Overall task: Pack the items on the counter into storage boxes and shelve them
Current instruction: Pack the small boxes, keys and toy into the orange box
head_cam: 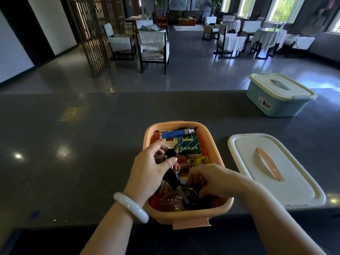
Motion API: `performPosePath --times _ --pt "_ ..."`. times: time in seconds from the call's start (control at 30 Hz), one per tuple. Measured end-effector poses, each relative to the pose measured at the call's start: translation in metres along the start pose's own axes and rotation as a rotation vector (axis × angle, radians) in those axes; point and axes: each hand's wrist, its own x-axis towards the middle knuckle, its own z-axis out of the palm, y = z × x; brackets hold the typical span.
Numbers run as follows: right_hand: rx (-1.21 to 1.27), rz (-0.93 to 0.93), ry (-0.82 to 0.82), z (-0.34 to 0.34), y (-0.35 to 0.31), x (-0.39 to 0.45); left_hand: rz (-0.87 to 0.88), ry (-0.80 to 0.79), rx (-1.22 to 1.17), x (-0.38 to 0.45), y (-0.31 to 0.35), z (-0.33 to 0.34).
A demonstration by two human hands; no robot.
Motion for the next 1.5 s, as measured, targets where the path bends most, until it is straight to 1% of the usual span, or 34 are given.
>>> performPosePath --times 0.13,0.2,0.23,0.3,0.33,0.4,0.47,0.5,0.57,0.63,0.7,0.77,0.87,0.93,1.03,1.1,1.2,1.3,1.37,1.43,1.5 --pt "-0.042 0.058 -0.026 -0.007 0.004 0.0 -0.031 -0.029 -0.013 -0.001 0.001 0.002" --pt "-0.005 0.056 0.039 -0.012 0.004 -0.001 -0.041 -0.035 0.011 -0.001 0.0 0.003" --pt "0.048 0.046 0.11 -0.014 0.002 -0.001 -0.043 -0.039 0.015 -0.001 0.0 0.003" --pt "0.253 0.031 0.25 -0.016 -0.005 0.0 -0.055 -0.059 -0.013 0.0 0.0 0.001" --pt "0.365 0.015 0.268 -0.016 -0.008 0.0 -0.069 -0.081 -0.066 0.001 0.001 0.001" --pt "0.549 -0.051 0.184 -0.016 -0.016 0.001 -0.108 -0.142 -0.24 0.003 0.005 -0.001" --pt "0.643 -0.115 0.072 -0.012 -0.023 0.002 -0.143 -0.175 -0.339 0.003 0.007 -0.003" --pt "0.626 -0.127 0.058 -0.01 -0.027 0.003 -0.149 -0.177 -0.342 0.003 0.006 -0.004" --pt "0.5 -0.113 0.105 -0.004 -0.033 0.008 -0.14 -0.166 -0.292 0.003 0.001 -0.006" --pt "0.403 -0.082 0.144 0.003 -0.035 0.013 -0.119 -0.14 -0.159 0.002 -0.006 -0.007" --pt "0.366 -0.049 0.149 0.007 -0.034 0.015 -0.096 -0.131 -0.009 0.002 -0.011 -0.01" --pt "0.344 -0.024 0.165 0.006 -0.032 0.013 -0.09 -0.163 0.071 0.001 -0.013 -0.013" --pt "0.285 -0.005 0.206 -0.001 -0.027 0.009 -0.11 -0.221 0.108 -0.003 -0.017 -0.018" --pt "0.269 0.005 0.179 -0.005 -0.022 0.007 -0.114 -0.257 0.177 -0.005 -0.02 -0.021" --pt "0.232 0.018 0.05 -0.006 -0.018 0.006 -0.121 -0.279 0.335 -0.007 -0.025 -0.022" --pt "0.206 0.027 0.006 -0.002 -0.017 0.006 -0.132 -0.29 0.385 -0.008 -0.027 -0.021" --pt "0.211 0.026 -0.003 0.0 -0.015 0.007 -0.109 -0.319 0.42 -0.012 -0.028 -0.018" --pt "0.153 0.026 -0.036 -0.006 -0.011 0.004 -0.074 -0.357 0.567 -0.015 -0.028 -0.011" --pt "0.119 0.053 -0.056 -0.011 -0.009 0.001 -0.016 -0.381 0.644 -0.015 -0.027 -0.007" --pt "0.126 0.068 -0.038 -0.016 -0.006 -0.001 0.074 -0.342 0.653 -0.015 -0.027 -0.005" --pt "0.158 0.069 0.012 -0.018 -0.006 0.0 0.099 -0.277 0.595 -0.018 -0.028 -0.004"
